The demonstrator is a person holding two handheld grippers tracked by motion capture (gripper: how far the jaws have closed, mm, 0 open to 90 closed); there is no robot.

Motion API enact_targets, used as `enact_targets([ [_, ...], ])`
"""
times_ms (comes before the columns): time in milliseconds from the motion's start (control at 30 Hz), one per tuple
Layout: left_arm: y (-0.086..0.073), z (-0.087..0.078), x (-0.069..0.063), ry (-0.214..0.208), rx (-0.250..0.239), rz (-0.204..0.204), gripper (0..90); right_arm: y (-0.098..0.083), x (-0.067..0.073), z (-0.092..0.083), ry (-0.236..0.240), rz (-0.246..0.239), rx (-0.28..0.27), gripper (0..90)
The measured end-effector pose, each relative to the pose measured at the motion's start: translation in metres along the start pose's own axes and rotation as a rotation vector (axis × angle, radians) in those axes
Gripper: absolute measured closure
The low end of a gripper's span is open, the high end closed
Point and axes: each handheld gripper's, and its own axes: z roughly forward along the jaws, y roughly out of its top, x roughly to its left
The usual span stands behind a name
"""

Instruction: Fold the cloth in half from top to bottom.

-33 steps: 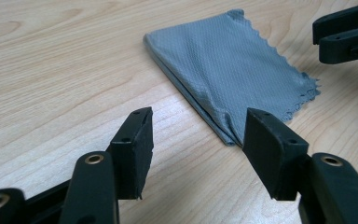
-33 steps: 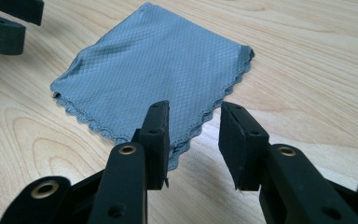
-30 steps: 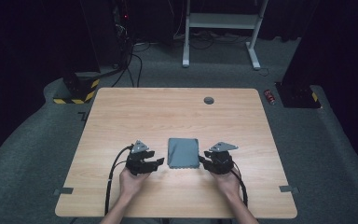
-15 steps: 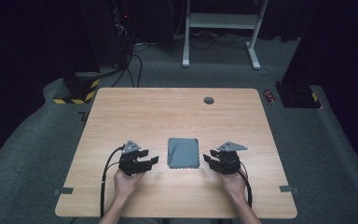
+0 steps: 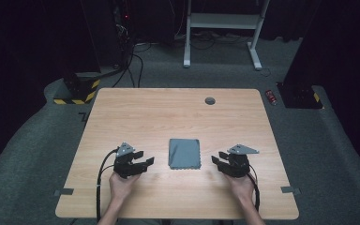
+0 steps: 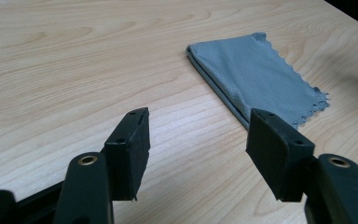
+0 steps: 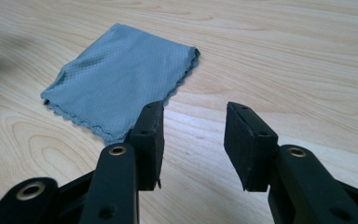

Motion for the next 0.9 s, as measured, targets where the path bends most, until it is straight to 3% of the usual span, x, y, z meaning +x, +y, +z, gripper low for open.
enact_targets([
  [400,-0.011,-0.009,0.013,0.035,0.003,-0.034,39.3,-0.013,-0.013,-0.014,-0.031,0.042,-0.015,57.1],
  [900,-0.028,-0.009,0.026,0.137,0.052,-0.033,38.9,-0.031,-0.022,-0.015,-0.106,0.044,0.027,57.1],
])
